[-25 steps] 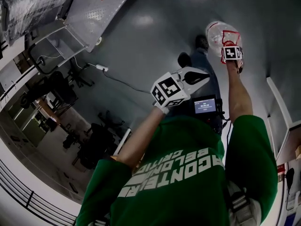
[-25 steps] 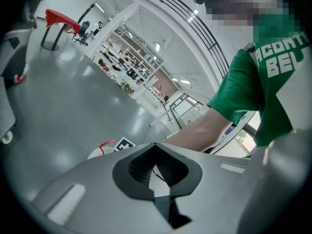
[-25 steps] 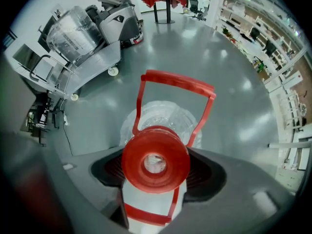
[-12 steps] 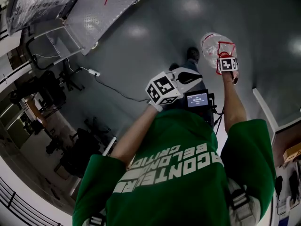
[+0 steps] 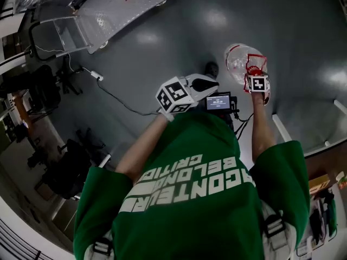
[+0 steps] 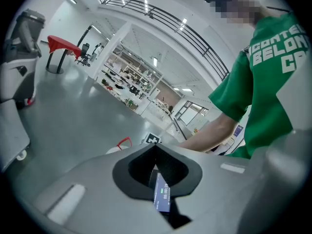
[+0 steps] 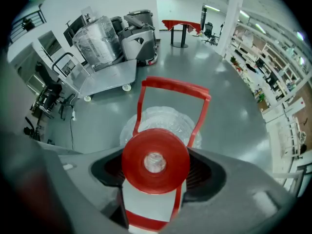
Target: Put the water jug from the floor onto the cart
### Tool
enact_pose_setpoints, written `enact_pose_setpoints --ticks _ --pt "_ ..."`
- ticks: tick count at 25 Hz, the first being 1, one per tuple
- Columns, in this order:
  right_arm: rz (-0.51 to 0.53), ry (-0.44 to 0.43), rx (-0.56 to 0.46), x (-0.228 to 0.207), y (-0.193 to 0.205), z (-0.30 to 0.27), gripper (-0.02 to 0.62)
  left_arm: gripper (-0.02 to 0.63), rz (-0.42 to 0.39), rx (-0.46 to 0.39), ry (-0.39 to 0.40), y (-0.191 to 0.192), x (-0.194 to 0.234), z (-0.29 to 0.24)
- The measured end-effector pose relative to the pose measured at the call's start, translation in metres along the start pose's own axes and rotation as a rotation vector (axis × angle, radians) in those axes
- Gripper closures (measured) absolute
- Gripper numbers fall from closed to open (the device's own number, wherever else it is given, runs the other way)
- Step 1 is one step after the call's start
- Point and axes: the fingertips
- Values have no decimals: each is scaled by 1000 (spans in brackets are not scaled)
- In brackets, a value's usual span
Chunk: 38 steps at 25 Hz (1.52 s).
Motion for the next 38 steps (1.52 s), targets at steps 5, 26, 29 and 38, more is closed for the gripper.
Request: enact_pose_setpoints --ticks 5,26,29,38 --pt "50 -36 -82 9 -17 15 291 597 -3 -30 -39 -7 8 10" --pt "264 -79 -90 -7 -108 70 291 597 81 -225 -219 -57 36 30" --pt "272 -68 -90 -5 -112 78 291 597 96 -259 -236 -56 38 44" --pt "301 -48 -88 3 -127 91 291 597 127 -344 -267 -47 53 74"
Point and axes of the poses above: the fingertips, and each gripper's own axes: z backward along the fingers, x to its left, y out of its underside, and after that the axes turned 14 degrees about -y, right-handed
